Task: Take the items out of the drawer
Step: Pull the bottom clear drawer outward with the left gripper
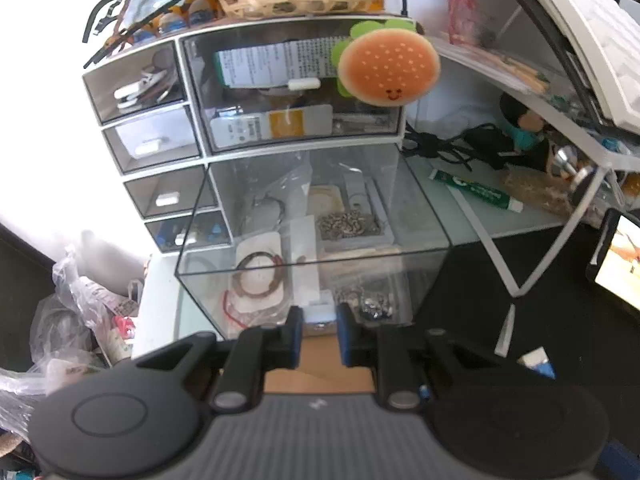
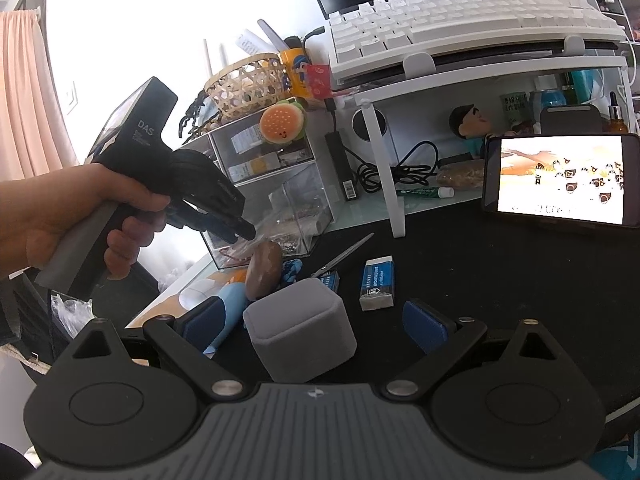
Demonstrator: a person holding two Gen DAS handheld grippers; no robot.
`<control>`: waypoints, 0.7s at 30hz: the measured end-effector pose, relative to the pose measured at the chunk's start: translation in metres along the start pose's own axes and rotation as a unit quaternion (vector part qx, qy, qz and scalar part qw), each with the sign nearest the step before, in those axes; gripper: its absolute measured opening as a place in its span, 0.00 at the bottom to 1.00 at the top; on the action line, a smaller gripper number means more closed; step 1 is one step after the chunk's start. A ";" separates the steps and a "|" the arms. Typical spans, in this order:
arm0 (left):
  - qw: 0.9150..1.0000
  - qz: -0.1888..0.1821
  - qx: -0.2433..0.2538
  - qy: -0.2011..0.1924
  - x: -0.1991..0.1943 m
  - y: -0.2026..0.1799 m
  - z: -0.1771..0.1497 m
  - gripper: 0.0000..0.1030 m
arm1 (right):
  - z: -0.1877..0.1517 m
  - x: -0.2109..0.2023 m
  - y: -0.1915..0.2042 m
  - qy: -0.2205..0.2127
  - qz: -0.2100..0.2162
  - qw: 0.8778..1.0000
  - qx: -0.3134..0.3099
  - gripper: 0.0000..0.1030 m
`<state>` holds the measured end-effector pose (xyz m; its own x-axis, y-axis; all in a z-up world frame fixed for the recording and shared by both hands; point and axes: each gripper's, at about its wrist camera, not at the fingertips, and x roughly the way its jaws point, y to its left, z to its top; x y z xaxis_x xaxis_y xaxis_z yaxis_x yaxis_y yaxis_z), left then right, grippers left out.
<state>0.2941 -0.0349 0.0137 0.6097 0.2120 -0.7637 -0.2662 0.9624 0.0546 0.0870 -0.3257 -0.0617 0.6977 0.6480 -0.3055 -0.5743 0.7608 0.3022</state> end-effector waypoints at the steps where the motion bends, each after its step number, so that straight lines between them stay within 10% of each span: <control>1: 1.000 0.000 0.000 0.000 0.000 0.000 0.000 0.19 | 0.000 0.000 0.000 -0.001 -0.001 1.000 0.000 0.95; 21: 1.000 -0.006 0.001 0.006 -0.001 0.001 0.002 0.19 | -0.001 -0.003 0.003 -0.003 0.001 1.000 -0.005 0.95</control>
<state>0.2952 -0.0334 0.0156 0.6038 0.1982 -0.7721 -0.2572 0.9652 0.0466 0.0829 -0.3258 -0.0607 0.6987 0.6498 -0.2993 -0.5806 0.7594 0.2934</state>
